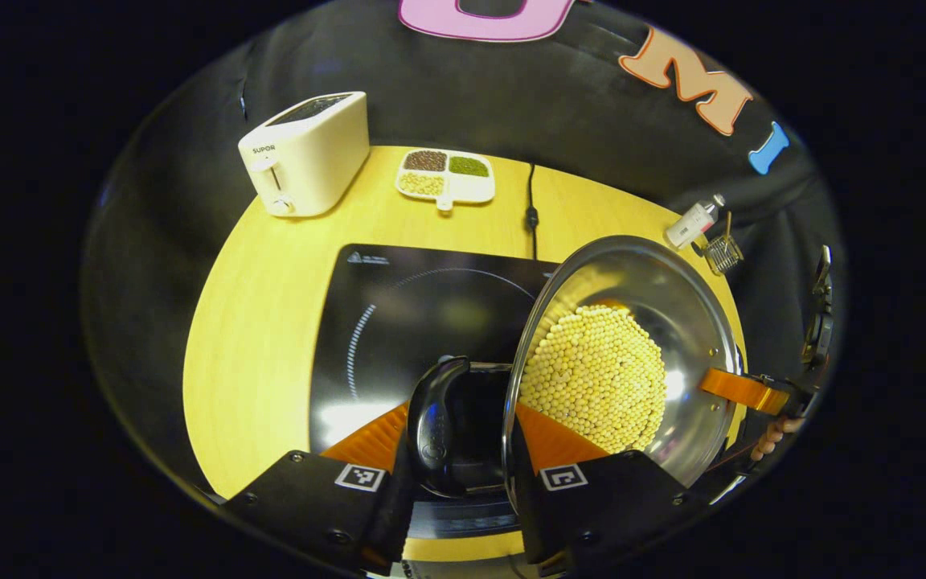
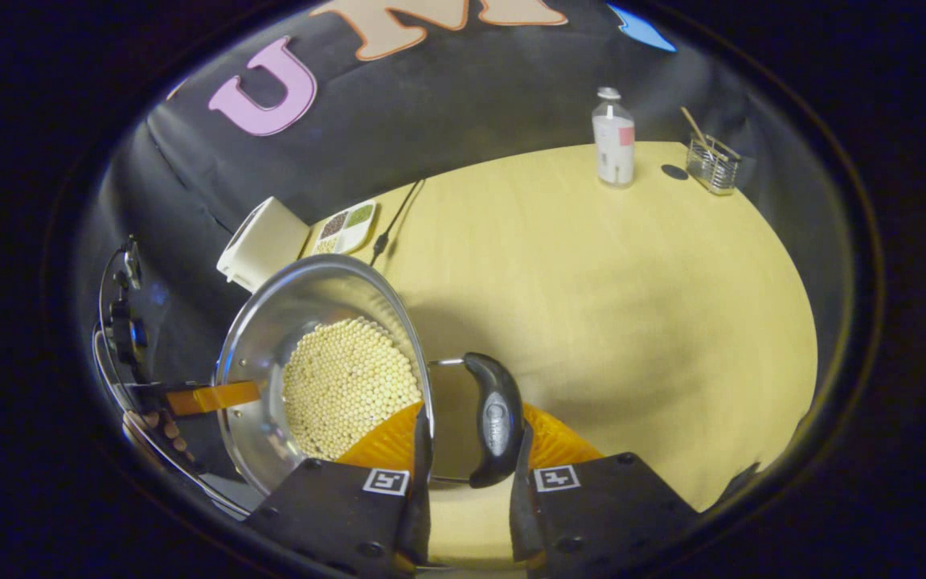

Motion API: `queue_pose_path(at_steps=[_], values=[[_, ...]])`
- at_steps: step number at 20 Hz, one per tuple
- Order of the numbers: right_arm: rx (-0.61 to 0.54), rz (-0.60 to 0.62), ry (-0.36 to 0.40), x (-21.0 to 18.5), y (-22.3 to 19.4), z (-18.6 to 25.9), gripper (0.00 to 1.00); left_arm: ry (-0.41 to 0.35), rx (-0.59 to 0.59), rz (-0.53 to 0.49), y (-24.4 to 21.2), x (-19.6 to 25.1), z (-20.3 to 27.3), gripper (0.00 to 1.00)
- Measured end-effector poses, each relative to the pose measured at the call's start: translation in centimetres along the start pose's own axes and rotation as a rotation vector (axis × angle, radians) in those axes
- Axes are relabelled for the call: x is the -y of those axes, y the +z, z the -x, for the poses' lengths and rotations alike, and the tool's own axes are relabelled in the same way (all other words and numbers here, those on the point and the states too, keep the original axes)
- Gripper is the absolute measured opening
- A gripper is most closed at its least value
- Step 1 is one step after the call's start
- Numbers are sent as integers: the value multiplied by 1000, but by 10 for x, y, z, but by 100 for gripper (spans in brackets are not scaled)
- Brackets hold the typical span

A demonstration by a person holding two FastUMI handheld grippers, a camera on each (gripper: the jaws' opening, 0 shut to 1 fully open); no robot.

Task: First push the handle of the pot to place it horizontally, then grasp the pot with both hands and set it on the induction cooktop.

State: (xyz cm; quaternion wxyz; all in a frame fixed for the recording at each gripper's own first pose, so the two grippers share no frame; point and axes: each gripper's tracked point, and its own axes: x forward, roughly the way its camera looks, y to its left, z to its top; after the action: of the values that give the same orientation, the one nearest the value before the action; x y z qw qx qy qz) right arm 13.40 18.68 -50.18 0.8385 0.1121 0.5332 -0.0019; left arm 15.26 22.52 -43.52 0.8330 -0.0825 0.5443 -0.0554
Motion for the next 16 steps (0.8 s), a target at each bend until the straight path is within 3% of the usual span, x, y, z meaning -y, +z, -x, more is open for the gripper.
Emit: queue_pose_path(at_steps=[7,12,13,16], values=[[-26,-7,-60,-65,-18,-19,41,-40,-20,-18,5,-70,-6,55],[-36,-32,-69,-84,-22,-34,42,-40,-14,-47,15,-92,-12,56],[-39,-41,-66,-88,-21,-36,34,-37,6,-51,19,-95,-12,55],[-29,-42,-60,-90,-20,-39,34,-21,18,-39,15,-100,-12,59]])
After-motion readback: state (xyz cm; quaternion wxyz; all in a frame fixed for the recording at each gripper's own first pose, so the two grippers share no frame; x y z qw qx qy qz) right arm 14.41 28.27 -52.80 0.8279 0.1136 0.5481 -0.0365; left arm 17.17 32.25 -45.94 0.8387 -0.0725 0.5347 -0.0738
